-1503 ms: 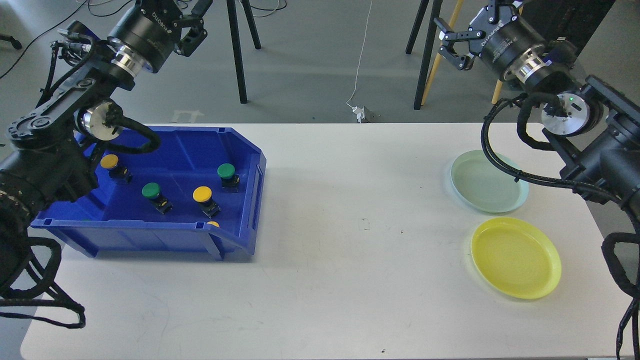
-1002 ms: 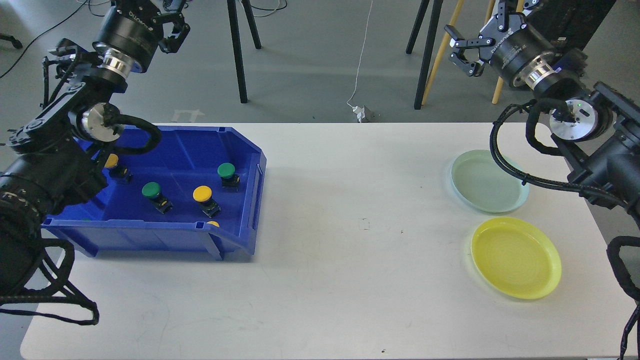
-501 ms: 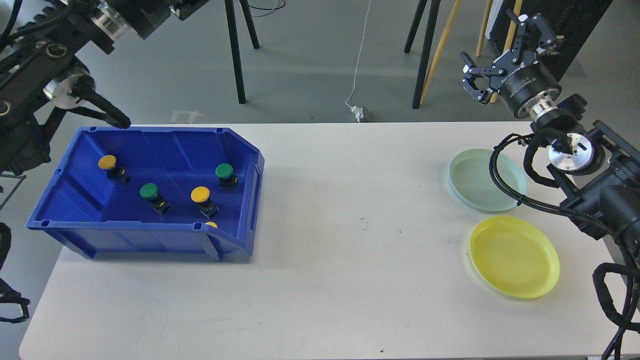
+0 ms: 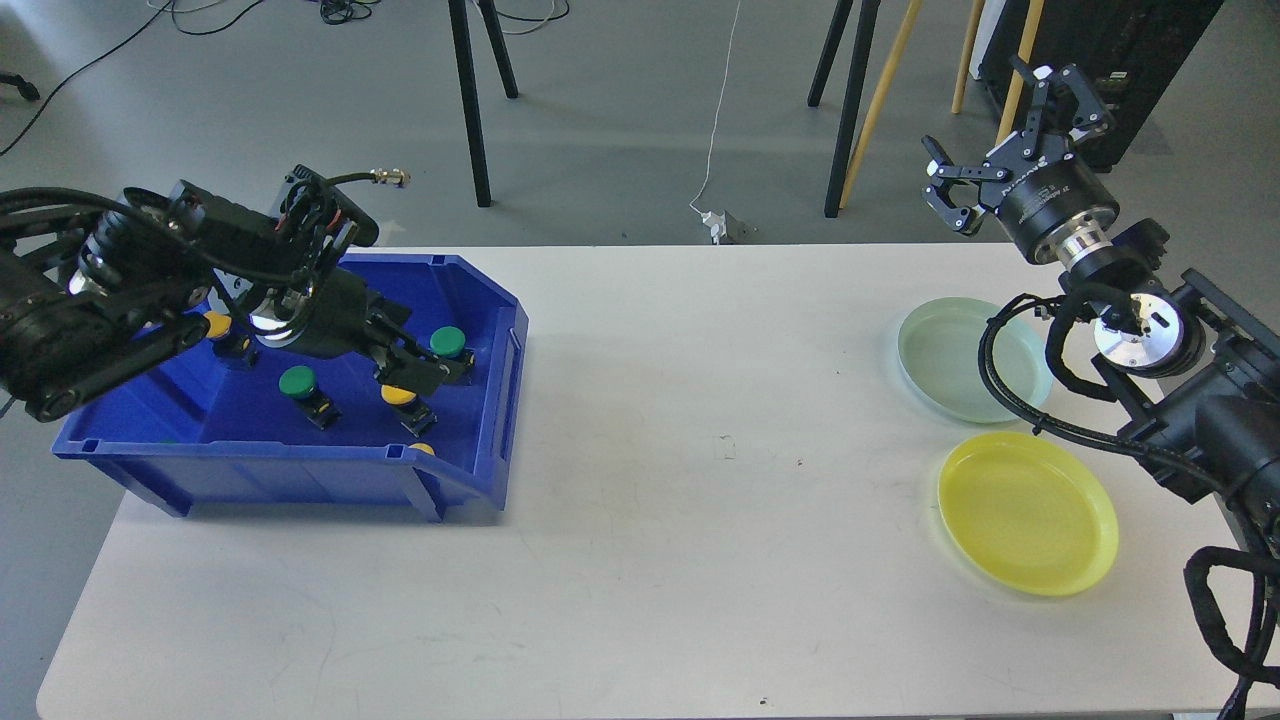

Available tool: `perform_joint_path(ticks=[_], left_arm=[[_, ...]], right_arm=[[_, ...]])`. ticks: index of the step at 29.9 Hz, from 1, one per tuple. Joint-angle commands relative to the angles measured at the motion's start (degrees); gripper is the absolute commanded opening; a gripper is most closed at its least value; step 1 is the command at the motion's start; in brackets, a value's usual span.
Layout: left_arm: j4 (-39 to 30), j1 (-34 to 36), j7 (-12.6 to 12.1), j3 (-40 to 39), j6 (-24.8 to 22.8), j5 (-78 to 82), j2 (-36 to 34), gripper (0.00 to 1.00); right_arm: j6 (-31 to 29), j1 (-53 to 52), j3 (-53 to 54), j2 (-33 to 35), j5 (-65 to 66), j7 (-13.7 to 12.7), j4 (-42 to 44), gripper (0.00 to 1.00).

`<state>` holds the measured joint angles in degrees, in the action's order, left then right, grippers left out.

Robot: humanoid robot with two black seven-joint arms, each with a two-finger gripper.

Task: Pass button and place on color plate
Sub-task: 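Lower the left gripper and grasp a yellow-topped button in the bin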

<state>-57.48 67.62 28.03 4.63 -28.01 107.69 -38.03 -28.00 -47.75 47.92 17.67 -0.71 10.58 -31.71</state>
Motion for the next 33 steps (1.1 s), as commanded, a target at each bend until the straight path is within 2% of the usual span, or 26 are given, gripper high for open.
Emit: perform_joint_path(ticks=[1,9,16,23,26,29,33], left_arm=[[1.66,-1.0,-0.03,-0.06,0.01,0.15,0.84,0.99],[9.93,-2.76,-0.03,0.11,0.01,0.06,5.94,0.99],[10.72,-4.42,-0.03,0.02,0.01,0.24,6.47,0.99],[16.26,-5.48,-0.03,0.03,0.01,0.06,9.63,0.99],[16.61,-5.66,-0.03,-0.06,0.01,0.06,10.08,0.97],[16.7,-5.74,-0.03,0.11,0.01,0.15,10.16,0.84],[16.88,-6.01,-0.03,0.55,0.01,0.32,10.08,0.72]], right_arm=[[0.0,0.03,-0.11,0.26,0.0,-0.03,0.07,1.0],[0.0,0.03,-0.37,0.26,0.0,-0.03,0.07,1.0],[0.0,0.03,-0.46,0.26,0.09,-0.03,0.16,1.0],[0.0,0.55,-0.46,0.18,0.0,-0.03,0.16,1.0],[0.0,0.91,-0.46,0.18,0.01,-0.03,0.07,1.0],[0.0,1.35,-0.37,0.26,0.0,-0.03,0.07,1.0],[0.0,1.52,-0.29,0.53,0.0,-0.03,0.07,1.0]])
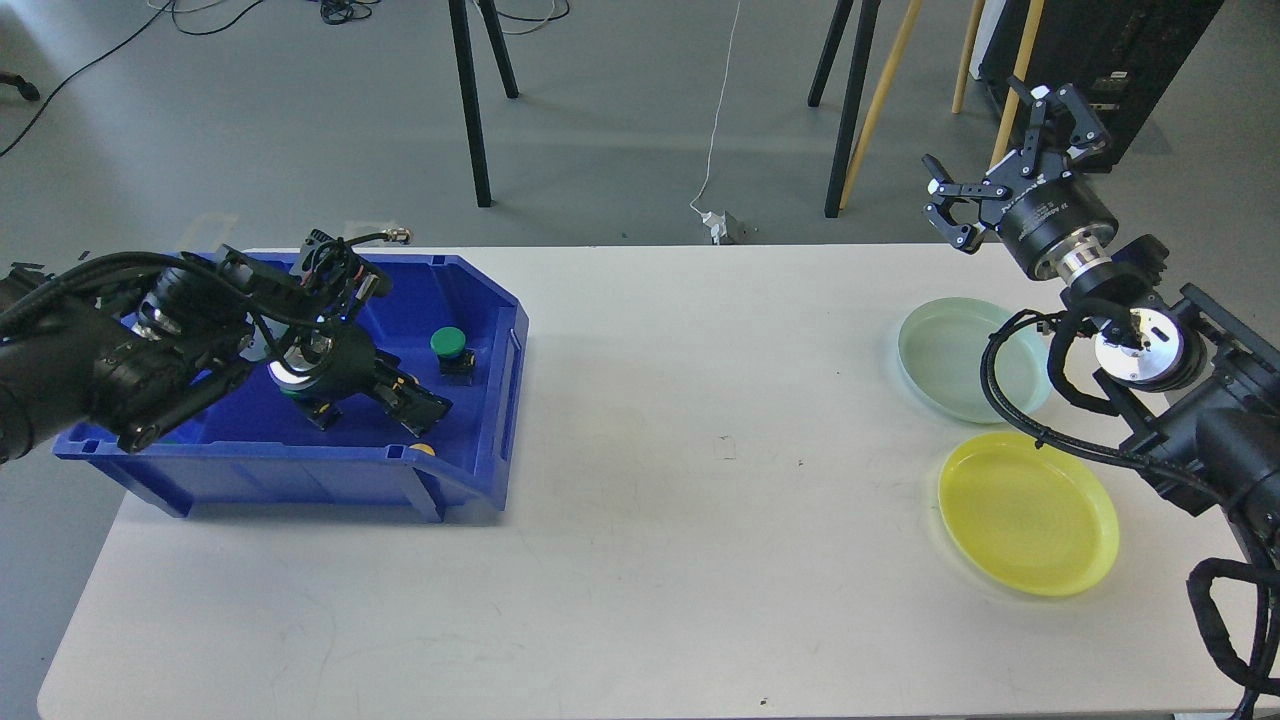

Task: Pass button and place on color plate
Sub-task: 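Lower the left gripper and grasp a yellow-topped button in the bin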

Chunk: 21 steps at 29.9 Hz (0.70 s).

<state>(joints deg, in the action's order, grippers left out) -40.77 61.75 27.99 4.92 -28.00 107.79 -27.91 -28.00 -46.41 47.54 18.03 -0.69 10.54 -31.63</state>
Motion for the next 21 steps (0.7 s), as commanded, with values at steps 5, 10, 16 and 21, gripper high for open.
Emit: perform_joint_path(ticks=[5,10,16,21], left_arm=[[0.42,-0.14,0.01,0.53,0.0,0.49,-0.04,0.65],[0.95,-0.14,0.01,0.61,0.0,0.67,-0.12,0.53],[0.95,-0.49,0.01,0.61,0.0,0.67,-0.12,0.29],[0.78,-0.14,0.01,0.61,0.0,0.67,-0.47,0.18]], right_arm=[[0.0,0.45,0.09,0.08,-0.02,0.0,-0.1,1.0],[0.0,0.97,0.27,0.08,-0.02,0.0,-0.19,1.0],[0.0,1.06,0.36,0.08,-0.02,0.0,-0.19,1.0],[0.0,1.15,0.88,0.17,-0.11,-0.08,-0.28,1.0]])
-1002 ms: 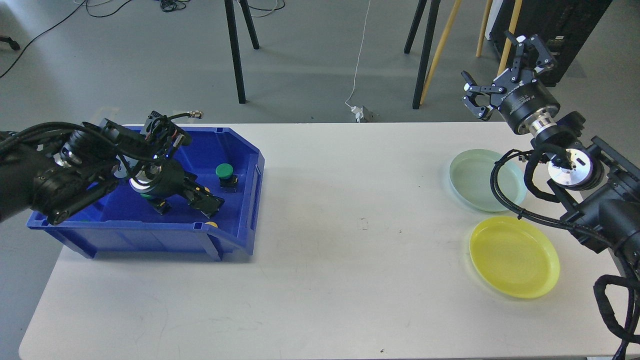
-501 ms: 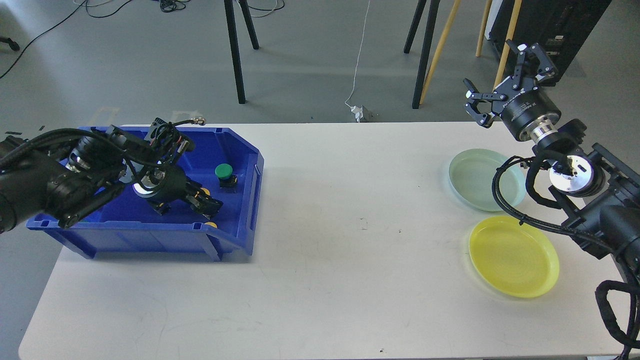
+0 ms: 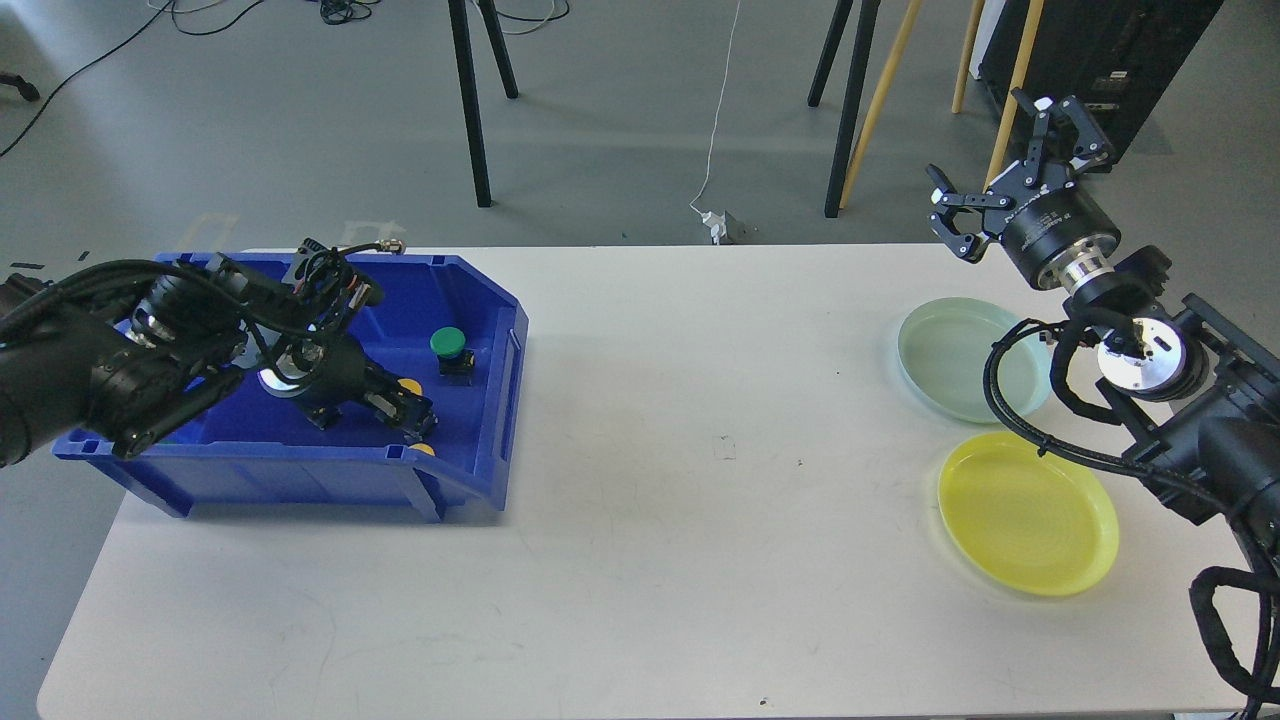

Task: Pass button and place on color plate
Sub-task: 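Lower the left gripper and grasp a yellow-topped button in the bin, then lift the button out of the bin with the left gripper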

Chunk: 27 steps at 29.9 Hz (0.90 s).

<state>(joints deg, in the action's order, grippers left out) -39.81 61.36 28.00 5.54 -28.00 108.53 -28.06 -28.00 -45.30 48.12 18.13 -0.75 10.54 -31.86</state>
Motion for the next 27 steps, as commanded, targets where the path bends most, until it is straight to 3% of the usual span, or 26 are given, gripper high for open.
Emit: perform_joint_path(ticks=[1,4,9,14,17,20,23,27], left_arm=[[-0.44,0.34,0.0,-0.09,0.0,-0.25,-0.85,0.19],[-2.02,1.04,0.0,-0.79,0.0,-0.43,-2.96,0.19],[-13.34,6.39,0.0,-4.65,0.0,-2.7,-12.97,0.19],[-25.99,7.81,0.0,-15.62,0.0,-9.11,-23.6,0.19],[-30.49,7.2,0.0,-24.24,0.0,-19.54,-25.21,0.19],[-30.24,6.67,0.0,-27.95,0.0,-37.98,-20.75,0.2],[-26.65,5.62,0.0,-28.04,0.0,-53.56,-11.44,0.21],[-16.29,2.72,0.0,-28.48,0.0,-54.74,3.76,0.21]], right_arm=[[0.0,0.12,0.74,0.06,-0.05,-0.08,-0.04,1.0],[0.0,0.21,1.8,-0.2,-0.05,-0.08,-0.13,1.0],[0.0,0.12,2.24,-0.38,-0.05,-0.08,-0.4,1.0],[0.0,0.21,2.15,0.76,-0.05,-0.08,-2.41,1.0],[0.0,1.08,1.37,5.67,0.13,-0.17,-8.54,1.0],[2.85,1.44,-0.39,11.39,1.18,-0.08,-16.02,1.0],[4.27,2.05,-3.55,16.92,1.19,0.0,-21.3,1.0],[4.44,6.26,-5.14,23.34,1.01,-0.08,-32.79,0.99]])
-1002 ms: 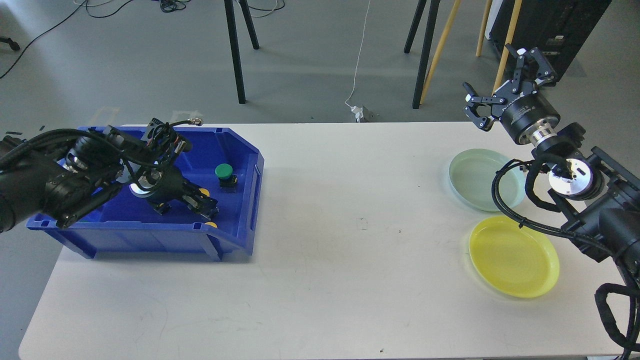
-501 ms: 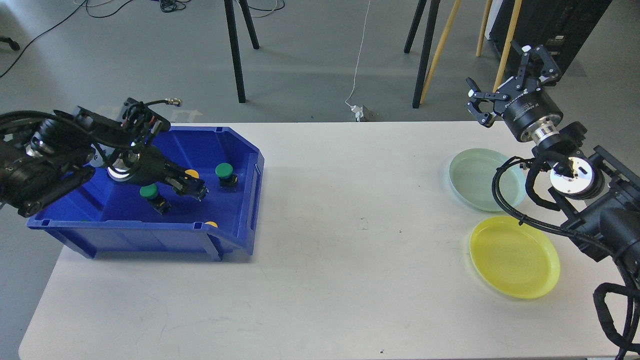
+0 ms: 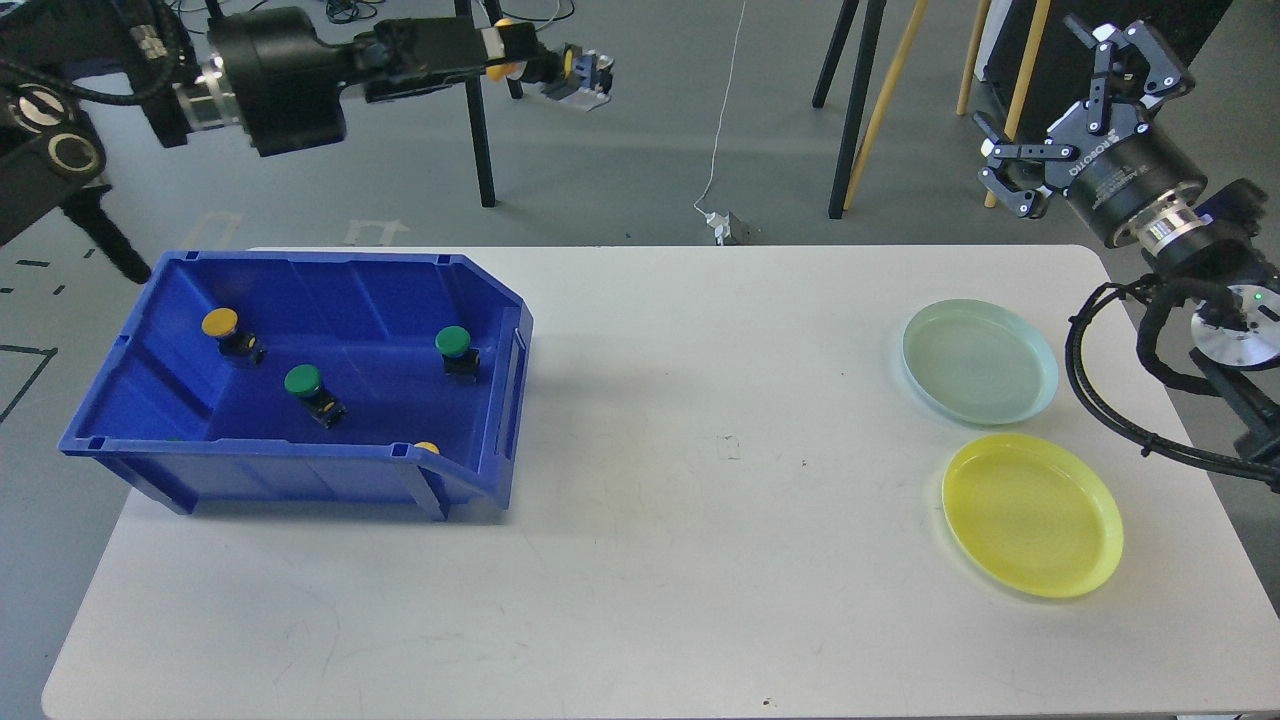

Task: Pass button and place on color plate
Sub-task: 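Lift the button out of the bin with the left gripper, then bring the held button toward the right gripper reaching over the table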

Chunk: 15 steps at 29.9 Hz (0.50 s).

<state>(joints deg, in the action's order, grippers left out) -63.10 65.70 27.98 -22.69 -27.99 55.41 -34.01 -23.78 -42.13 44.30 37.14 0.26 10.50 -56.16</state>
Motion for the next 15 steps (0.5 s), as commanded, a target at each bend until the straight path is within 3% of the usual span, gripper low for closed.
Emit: perform_joint_path(ticks=[1,4,8,15], left_arm=[[9.81,-1.8,0.02,-0.25,-0.01,-1.71,12.45,0.21],[15.98,-1.98,0.02,-0.16,-0.01,-1.88,18.53,0.21],[17.23,-3.21,0.02,-0.25,-0.01,-2.15,20.47,0.21],[17.49,-5.23,0.02,-0.25,-0.01,-2.32,22.58,0.21]], right_arm=[[0.23,4.24,-1.93,5.3,0.09,-0.04,-11.05,0.99],[0.32,4.96,-5.61,7.59,0.52,-0.04,-16.87,0.99],[0.32,4.52,-8.08,6.46,5.87,0.4,-18.11,0.97],[3.65,0.66,-8.88,-2.94,10.11,3.91,-15.75,0.95]])
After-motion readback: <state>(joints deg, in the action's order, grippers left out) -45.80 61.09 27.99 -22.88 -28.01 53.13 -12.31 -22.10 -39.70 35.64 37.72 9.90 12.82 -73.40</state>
